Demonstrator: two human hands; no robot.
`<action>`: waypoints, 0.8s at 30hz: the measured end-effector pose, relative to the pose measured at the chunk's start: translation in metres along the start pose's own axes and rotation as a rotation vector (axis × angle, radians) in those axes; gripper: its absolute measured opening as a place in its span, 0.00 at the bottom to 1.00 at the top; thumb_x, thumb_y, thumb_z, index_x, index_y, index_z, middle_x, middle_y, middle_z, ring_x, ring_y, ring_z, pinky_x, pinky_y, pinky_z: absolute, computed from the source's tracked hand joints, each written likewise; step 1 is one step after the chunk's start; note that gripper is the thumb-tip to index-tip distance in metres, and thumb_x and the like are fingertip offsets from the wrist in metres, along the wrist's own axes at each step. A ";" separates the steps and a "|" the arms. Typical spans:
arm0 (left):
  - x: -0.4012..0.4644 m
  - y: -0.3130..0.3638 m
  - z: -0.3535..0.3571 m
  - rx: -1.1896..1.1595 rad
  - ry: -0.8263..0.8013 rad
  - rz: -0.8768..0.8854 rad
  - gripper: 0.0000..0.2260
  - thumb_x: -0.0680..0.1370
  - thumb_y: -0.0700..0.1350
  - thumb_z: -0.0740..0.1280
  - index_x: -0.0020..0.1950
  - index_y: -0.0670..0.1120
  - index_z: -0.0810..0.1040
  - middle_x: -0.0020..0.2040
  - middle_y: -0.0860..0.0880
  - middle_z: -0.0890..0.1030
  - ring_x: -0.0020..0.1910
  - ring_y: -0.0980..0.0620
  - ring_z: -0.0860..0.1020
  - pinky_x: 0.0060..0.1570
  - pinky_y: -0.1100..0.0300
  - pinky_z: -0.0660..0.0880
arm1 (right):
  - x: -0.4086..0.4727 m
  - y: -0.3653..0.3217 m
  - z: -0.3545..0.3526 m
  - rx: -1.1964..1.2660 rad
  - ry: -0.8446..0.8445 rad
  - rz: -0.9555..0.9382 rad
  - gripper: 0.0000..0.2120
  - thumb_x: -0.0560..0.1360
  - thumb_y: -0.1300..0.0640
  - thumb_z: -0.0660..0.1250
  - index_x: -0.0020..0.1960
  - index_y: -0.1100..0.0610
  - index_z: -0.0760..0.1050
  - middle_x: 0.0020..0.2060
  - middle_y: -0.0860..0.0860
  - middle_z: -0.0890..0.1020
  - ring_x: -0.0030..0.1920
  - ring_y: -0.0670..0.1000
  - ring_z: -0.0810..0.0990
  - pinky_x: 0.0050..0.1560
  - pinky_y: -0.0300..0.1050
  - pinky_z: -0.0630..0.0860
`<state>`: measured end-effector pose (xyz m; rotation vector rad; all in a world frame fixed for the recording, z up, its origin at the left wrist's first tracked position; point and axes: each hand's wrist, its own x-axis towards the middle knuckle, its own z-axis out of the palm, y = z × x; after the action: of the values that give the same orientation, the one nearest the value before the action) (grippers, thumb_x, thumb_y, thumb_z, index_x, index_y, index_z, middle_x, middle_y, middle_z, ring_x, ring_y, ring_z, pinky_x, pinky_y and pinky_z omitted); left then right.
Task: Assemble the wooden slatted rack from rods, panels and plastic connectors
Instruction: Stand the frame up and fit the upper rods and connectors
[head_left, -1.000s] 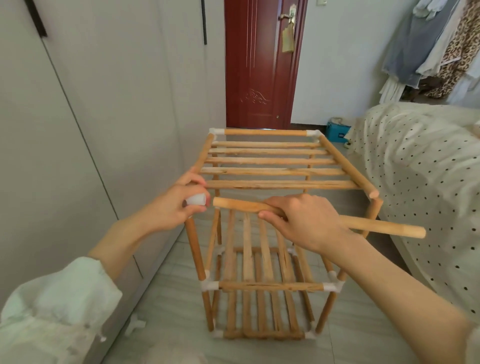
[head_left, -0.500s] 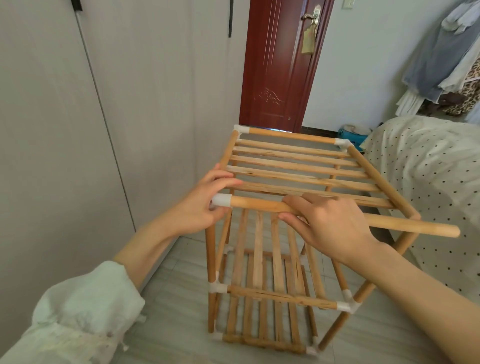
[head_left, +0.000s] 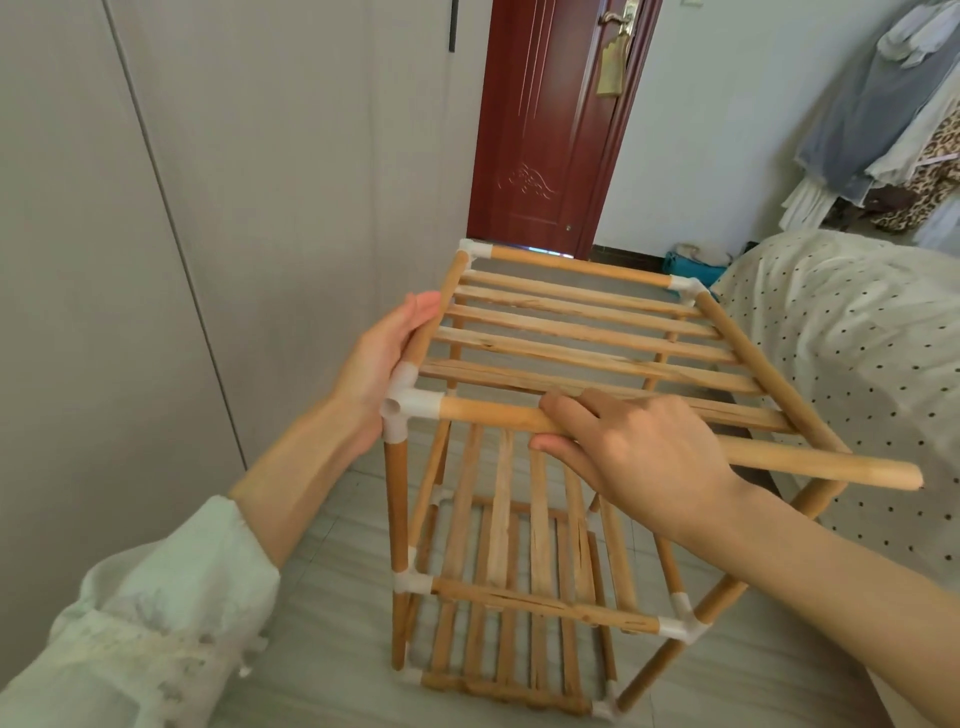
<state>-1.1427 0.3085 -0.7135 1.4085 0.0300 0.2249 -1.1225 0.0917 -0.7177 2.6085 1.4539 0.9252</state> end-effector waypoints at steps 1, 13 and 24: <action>0.000 -0.002 0.001 0.017 0.006 0.005 0.14 0.81 0.52 0.54 0.60 0.53 0.75 0.53 0.60 0.79 0.49 0.67 0.78 0.46 0.70 0.72 | -0.001 0.000 0.001 0.023 -0.010 -0.004 0.23 0.80 0.44 0.49 0.53 0.58 0.77 0.28 0.50 0.76 0.19 0.51 0.70 0.16 0.44 0.68; 0.013 -0.010 -0.012 0.119 -0.020 0.085 0.14 0.83 0.50 0.51 0.62 0.57 0.74 0.64 0.61 0.75 0.62 0.67 0.71 0.60 0.69 0.65 | 0.034 0.002 0.007 0.357 -0.305 0.113 0.26 0.74 0.36 0.48 0.54 0.49 0.77 0.26 0.43 0.70 0.24 0.44 0.70 0.28 0.34 0.63; 0.023 -0.017 -0.016 0.385 0.010 0.156 0.14 0.82 0.40 0.56 0.63 0.54 0.72 0.65 0.58 0.72 0.65 0.61 0.68 0.59 0.70 0.64 | 0.044 0.002 0.008 0.495 -0.360 0.153 0.18 0.76 0.39 0.55 0.47 0.50 0.78 0.31 0.48 0.77 0.28 0.46 0.73 0.29 0.39 0.68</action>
<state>-1.1204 0.3255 -0.7303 1.7955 -0.0304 0.3696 -1.0996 0.1274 -0.7026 3.0406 1.5511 0.0723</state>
